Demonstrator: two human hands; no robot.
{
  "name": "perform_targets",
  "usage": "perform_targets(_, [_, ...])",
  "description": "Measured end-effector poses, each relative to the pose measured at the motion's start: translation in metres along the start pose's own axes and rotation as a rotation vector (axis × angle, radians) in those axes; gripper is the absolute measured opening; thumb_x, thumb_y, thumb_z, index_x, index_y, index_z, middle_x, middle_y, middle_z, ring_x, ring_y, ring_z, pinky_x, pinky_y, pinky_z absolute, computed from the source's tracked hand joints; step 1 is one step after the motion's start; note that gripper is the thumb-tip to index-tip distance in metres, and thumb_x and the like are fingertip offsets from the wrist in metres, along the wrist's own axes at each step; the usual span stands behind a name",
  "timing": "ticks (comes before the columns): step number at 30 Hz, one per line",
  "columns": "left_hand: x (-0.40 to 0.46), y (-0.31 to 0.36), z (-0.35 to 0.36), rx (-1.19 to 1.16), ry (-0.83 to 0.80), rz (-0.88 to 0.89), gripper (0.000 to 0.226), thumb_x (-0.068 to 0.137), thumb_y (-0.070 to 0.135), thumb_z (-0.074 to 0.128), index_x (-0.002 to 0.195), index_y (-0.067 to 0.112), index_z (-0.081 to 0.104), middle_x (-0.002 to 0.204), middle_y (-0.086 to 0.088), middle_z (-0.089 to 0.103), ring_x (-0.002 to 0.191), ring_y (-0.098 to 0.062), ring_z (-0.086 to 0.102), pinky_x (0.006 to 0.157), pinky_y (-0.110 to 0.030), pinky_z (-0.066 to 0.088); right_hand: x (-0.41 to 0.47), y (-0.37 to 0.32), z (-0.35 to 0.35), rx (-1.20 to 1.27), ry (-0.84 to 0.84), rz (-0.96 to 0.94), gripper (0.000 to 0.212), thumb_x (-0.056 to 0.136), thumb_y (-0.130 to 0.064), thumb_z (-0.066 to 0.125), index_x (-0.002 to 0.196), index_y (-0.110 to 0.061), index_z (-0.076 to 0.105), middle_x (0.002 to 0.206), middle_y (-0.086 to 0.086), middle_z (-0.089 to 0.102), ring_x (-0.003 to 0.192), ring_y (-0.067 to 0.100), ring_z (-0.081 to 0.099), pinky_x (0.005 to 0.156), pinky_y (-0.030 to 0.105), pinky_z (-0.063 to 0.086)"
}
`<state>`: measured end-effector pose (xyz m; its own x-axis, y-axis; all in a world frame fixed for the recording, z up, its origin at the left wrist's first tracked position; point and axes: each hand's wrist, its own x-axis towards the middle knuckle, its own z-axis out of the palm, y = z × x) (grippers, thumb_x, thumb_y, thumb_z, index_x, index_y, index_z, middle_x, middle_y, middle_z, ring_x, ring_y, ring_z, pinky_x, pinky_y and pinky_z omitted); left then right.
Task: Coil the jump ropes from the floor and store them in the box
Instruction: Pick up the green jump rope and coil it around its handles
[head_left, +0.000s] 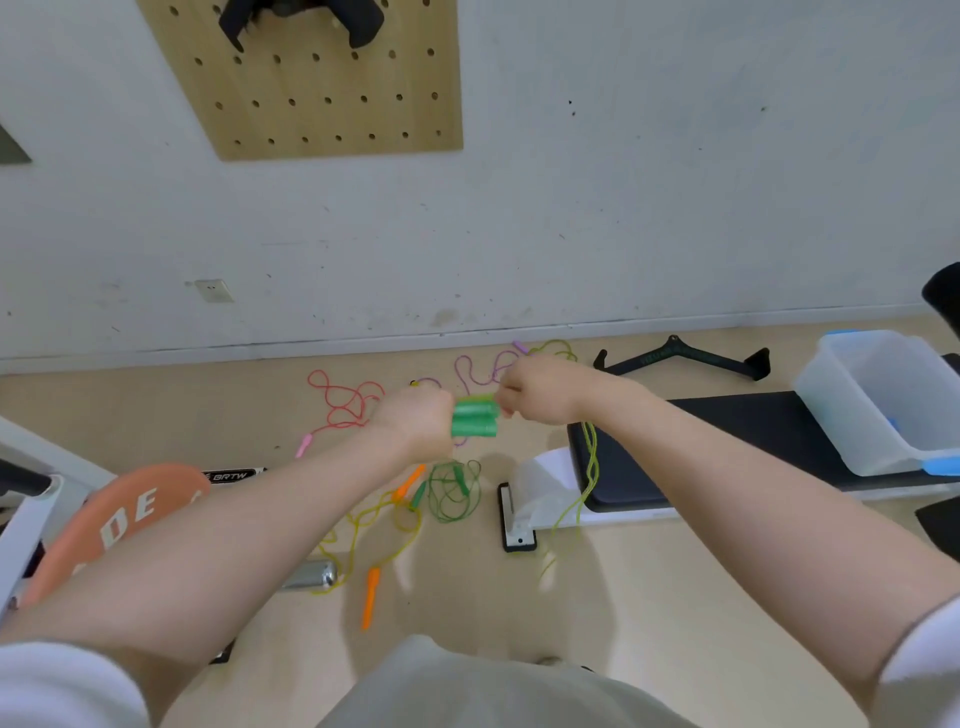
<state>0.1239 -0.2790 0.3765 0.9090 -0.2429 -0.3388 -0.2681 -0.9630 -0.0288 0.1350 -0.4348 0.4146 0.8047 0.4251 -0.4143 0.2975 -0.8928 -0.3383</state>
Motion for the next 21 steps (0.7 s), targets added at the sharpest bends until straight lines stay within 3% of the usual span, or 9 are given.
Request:
perform_targets(3, [0.014, -0.02, -0.002, -0.406, -0.005, -0.088, 0.009, 0.083, 0.017, 0.056, 0.084, 0.007, 0.057, 0.075, -0.01, 0.06, 0.066, -0.027, 0.053, 0.053, -0.025, 0.035, 0.0, -0.018, 0.02, 0.244, -0.008, -0.034, 0.023, 0.095, -0.013, 0.04, 0.093, -0.012, 0.063, 0.07, 0.004, 0.055, 0.068, 0.019, 0.049, 0.057, 0.026, 0.036])
perform_targets(6, [0.013, -0.034, -0.011, -0.746, -0.086, -0.139, 0.017, 0.08, 0.013, 0.061, 0.071, 0.012, 0.046, 0.054, -0.003, 0.038, 0.045, -0.018, 0.031, 0.043, -0.021, 0.023, -0.006, -0.024, 0.039, 0.727, -0.091, -0.018, 0.028, 0.1, -0.015, 0.034, 0.078, -0.015, 0.053, 0.057, 0.0, 0.041, 0.05, 0.013, 0.036, 0.048, 0.021, 0.032])
perform_targets(9, [-0.005, -0.037, -0.021, -0.98, -0.291, 0.041, 0.006, 0.074, 0.004, 0.057, 0.072, 0.007, 0.052, 0.048, 0.001, 0.028, 0.039, -0.012, 0.021, 0.041, -0.017, 0.018, -0.007, -0.022, 0.046, 0.935, -0.168, -0.117, 0.031, 0.102, -0.016, 0.032, 0.079, -0.012, 0.052, 0.058, 0.001, 0.034, 0.051, 0.013, 0.032, 0.051, 0.021, 0.032])
perform_targets(11, [-0.015, -0.04, -0.027, -0.989, -0.382, 0.158, 0.017, 0.075, -0.006, 0.049, 0.067, 0.009, 0.052, 0.046, 0.0, 0.027, 0.037, -0.009, 0.021, 0.041, -0.016, 0.016, -0.005, -0.022, 0.048, 0.952, -0.228, -0.184, 0.033, 0.102, -0.019, 0.033, 0.076, -0.012, 0.051, 0.06, 0.001, 0.032, 0.053, 0.011, 0.032, 0.054, 0.021, 0.033])
perform_targets(13, [-0.021, -0.044, -0.034, -0.774, -0.367, 0.245, 0.022, 0.072, -0.004, 0.05, 0.062, 0.015, 0.045, 0.05, -0.002, 0.031, 0.039, -0.012, 0.026, 0.042, -0.018, 0.018, -0.004, -0.022, 0.05, 0.817, -0.216, -0.161, 0.031, 0.1, -0.02, 0.039, 0.07, -0.014, 0.047, 0.063, 0.0, 0.036, 0.054, 0.01, 0.034, 0.054, 0.019, 0.032])
perform_targets(16, [-0.033, -0.038, -0.04, -0.165, -0.359, 0.351, 0.017, 0.071, 0.006, 0.055, 0.062, 0.015, 0.043, 0.055, -0.001, 0.038, 0.048, -0.016, 0.034, 0.044, -0.024, 0.023, 0.0, -0.021, 0.049, 0.444, -0.149, -0.108, 0.036, 0.095, -0.011, 0.048, 0.06, -0.019, 0.04, 0.059, -0.006, 0.036, 0.048, 0.002, 0.033, 0.051, 0.019, 0.027])
perform_targets(21, [-0.048, -0.024, -0.015, 0.329, -0.338, 0.368, 0.009, 0.084, 0.012, 0.047, 0.081, 0.008, 0.055, 0.065, -0.005, 0.043, 0.049, -0.015, 0.036, 0.038, -0.023, 0.028, 0.013, -0.04, 0.021, -0.127, -0.044, -0.078, 0.04, 0.095, -0.034, 0.048, 0.059, -0.023, 0.034, 0.062, -0.005, 0.038, 0.071, 0.021, 0.043, 0.063, 0.03, 0.035])
